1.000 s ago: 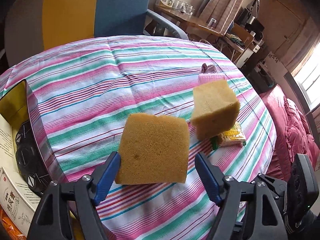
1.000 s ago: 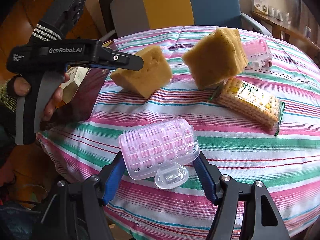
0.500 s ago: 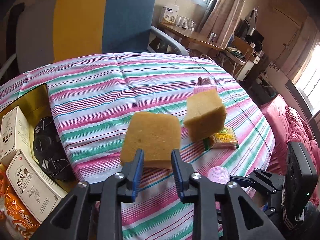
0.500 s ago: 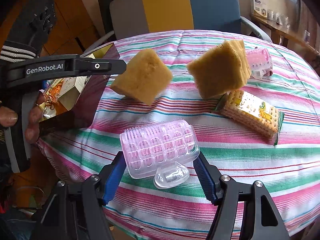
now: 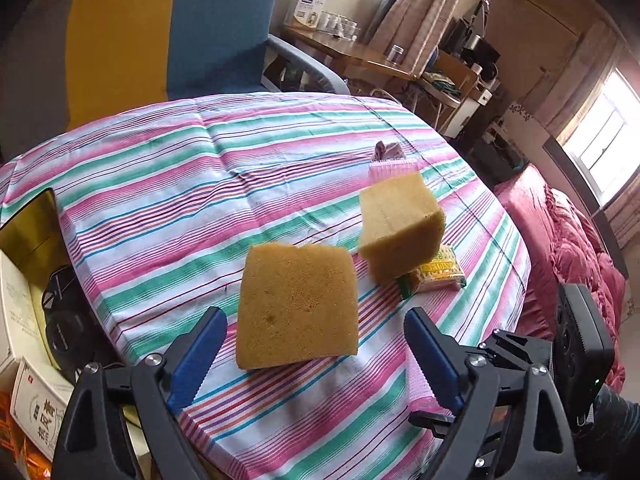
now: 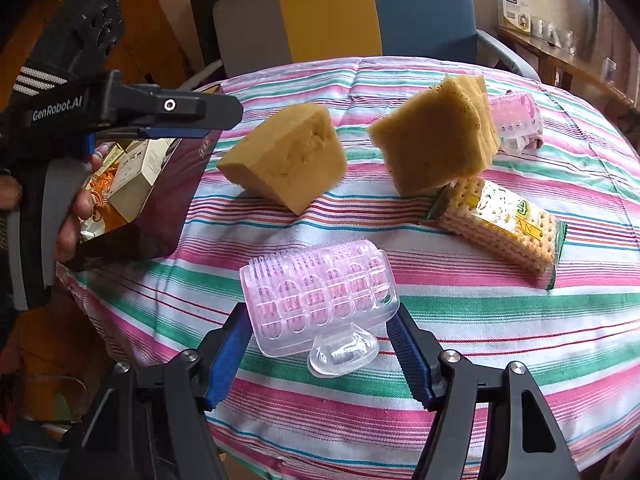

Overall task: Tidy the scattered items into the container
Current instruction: 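Lift the pink roller and sponge with both grippers toward the gold tin, then open both grippers over the tin to drop the sponge and roller, then withdraw both grippers from the tin back toward the table items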

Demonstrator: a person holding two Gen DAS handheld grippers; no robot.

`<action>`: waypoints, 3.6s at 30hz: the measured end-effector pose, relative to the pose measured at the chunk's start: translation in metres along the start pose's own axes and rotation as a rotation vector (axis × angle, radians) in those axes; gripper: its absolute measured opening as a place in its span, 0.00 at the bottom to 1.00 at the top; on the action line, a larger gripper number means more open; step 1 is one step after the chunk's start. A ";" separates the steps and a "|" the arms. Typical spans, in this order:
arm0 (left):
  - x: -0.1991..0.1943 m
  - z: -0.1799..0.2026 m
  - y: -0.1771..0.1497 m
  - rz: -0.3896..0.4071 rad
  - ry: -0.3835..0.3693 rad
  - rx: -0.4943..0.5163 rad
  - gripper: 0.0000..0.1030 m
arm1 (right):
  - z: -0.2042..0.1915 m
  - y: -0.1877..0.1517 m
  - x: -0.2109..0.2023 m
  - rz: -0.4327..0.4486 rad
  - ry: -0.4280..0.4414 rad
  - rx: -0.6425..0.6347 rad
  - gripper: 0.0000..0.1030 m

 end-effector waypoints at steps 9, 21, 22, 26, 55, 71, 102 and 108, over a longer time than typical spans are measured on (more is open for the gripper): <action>0.034 -0.002 -0.010 -0.085 0.038 0.055 0.89 | 0.010 0.002 -0.001 0.003 0.012 0.032 0.68; -0.002 -0.006 -0.019 0.008 0.058 -0.095 0.72 | 0.003 0.010 0.003 0.015 0.004 0.022 0.68; -0.008 -0.006 -0.020 0.019 0.062 -0.105 0.72 | 0.000 0.012 0.003 0.018 0.005 0.017 0.68; -0.036 -0.009 -0.026 0.078 0.093 -0.159 0.72 | -0.014 0.023 0.003 0.035 0.015 -0.010 0.68; -0.192 -0.212 -0.074 0.287 0.500 -0.491 0.73 | -0.214 0.156 0.110 0.046 0.217 -0.122 0.68; -0.214 -0.227 -0.058 0.422 0.528 -0.510 0.79 | -0.202 0.183 0.157 0.012 0.188 0.024 0.70; -0.035 0.080 -0.103 -0.001 0.052 -0.034 0.79 | 0.138 0.011 -0.089 0.233 -0.198 0.494 0.75; -0.014 0.076 -0.119 -0.071 0.058 -0.069 0.79 | 0.179 -0.013 -0.099 0.244 -0.265 0.572 0.75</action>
Point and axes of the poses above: each gripper's, at about its wrist camera, not at the fingertips, and x roughly the way its jaws point, z to its right, y to its top, the point moved 5 cm from there along x, roughly the way its jaws point, and after that the axes turned 12 degrees about z, right-handed, at the moved point
